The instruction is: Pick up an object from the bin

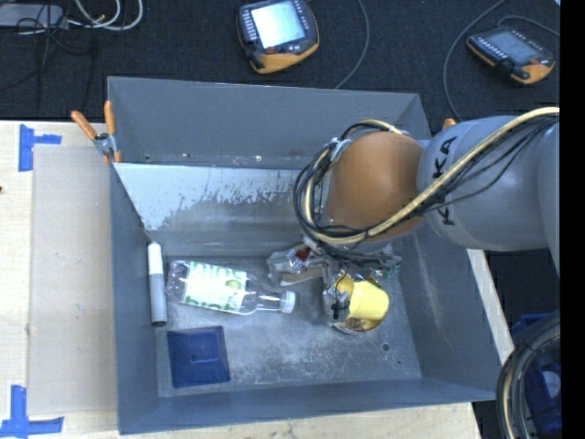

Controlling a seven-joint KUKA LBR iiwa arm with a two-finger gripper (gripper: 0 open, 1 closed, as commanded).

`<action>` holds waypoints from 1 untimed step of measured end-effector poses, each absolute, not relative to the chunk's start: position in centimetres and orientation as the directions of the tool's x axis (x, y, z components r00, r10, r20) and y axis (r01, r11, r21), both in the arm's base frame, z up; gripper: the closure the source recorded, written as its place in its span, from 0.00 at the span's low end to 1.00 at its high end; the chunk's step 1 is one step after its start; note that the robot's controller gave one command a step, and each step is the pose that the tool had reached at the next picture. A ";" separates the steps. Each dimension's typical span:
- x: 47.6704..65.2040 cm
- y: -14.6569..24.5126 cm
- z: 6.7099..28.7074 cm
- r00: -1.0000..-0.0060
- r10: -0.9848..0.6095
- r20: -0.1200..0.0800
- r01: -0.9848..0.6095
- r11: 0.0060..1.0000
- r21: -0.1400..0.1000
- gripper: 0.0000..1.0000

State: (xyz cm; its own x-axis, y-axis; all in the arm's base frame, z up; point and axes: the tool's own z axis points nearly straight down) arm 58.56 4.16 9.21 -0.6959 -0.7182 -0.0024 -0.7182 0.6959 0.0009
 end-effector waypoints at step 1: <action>55.9 -0.3 7.6 -0.605 -0.796 0.000 -0.796 0.605 0.006 0.00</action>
Offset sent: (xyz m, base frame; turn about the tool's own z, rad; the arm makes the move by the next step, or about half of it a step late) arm -0.0253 -0.0454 -0.0150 -0.1225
